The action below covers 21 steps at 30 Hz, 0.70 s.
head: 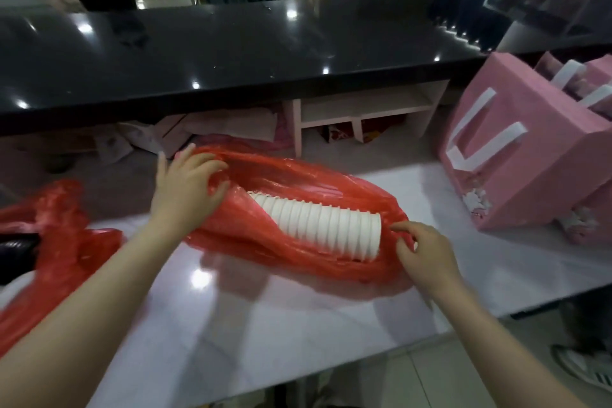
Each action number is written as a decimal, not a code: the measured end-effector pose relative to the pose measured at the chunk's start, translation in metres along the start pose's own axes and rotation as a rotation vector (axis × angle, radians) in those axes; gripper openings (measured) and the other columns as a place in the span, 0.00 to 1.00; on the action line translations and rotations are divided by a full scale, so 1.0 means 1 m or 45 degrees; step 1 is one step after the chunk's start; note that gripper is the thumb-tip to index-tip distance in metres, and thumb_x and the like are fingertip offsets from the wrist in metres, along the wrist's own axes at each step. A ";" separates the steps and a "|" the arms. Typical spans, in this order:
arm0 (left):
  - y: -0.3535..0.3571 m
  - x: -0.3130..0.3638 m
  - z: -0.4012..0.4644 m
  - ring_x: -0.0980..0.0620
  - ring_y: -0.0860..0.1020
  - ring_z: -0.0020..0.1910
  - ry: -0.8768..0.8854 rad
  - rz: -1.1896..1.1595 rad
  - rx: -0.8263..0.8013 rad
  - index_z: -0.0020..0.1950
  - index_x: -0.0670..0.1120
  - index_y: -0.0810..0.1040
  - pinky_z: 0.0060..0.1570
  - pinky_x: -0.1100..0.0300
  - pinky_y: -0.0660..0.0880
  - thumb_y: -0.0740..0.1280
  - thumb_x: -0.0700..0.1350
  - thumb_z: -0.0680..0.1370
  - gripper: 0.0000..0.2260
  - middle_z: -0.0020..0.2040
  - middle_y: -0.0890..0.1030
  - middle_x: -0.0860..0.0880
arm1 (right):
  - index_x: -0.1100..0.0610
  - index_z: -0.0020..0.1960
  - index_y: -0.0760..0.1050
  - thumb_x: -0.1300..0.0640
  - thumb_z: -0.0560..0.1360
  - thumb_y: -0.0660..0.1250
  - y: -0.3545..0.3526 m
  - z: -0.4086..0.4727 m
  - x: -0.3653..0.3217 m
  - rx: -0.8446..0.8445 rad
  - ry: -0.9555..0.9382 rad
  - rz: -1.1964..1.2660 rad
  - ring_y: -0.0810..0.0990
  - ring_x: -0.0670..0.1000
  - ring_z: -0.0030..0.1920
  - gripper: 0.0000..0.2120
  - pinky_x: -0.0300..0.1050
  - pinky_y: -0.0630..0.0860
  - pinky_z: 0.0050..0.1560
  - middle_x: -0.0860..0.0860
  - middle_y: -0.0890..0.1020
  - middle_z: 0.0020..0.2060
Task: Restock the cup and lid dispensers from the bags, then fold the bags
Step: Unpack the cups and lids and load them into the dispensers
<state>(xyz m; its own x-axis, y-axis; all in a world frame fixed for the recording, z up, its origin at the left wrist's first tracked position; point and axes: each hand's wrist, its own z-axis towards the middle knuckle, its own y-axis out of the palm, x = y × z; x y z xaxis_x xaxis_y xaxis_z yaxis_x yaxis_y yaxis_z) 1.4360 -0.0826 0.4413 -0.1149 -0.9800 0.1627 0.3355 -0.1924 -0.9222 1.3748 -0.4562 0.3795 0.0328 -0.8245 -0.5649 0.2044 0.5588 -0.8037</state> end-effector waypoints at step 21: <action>0.036 -0.077 -0.034 0.44 0.73 0.47 -0.769 -0.626 -0.428 0.68 0.54 0.65 0.47 0.54 0.68 0.69 0.39 0.70 0.29 0.56 0.74 0.44 | 0.45 0.66 0.69 0.57 0.68 0.75 0.029 -0.011 -0.024 -0.384 0.092 0.298 0.75 0.41 0.52 0.29 0.33 0.69 0.49 0.41 0.76 0.56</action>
<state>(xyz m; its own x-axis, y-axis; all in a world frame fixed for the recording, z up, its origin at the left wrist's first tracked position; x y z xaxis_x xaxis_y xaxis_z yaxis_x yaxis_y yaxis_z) 1.4254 -0.0118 0.3839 0.3764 -0.6662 0.6439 0.0718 -0.6719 -0.7371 1.3695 -0.4189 0.3681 -0.0267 -0.6690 -0.7428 -0.0980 0.7412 -0.6641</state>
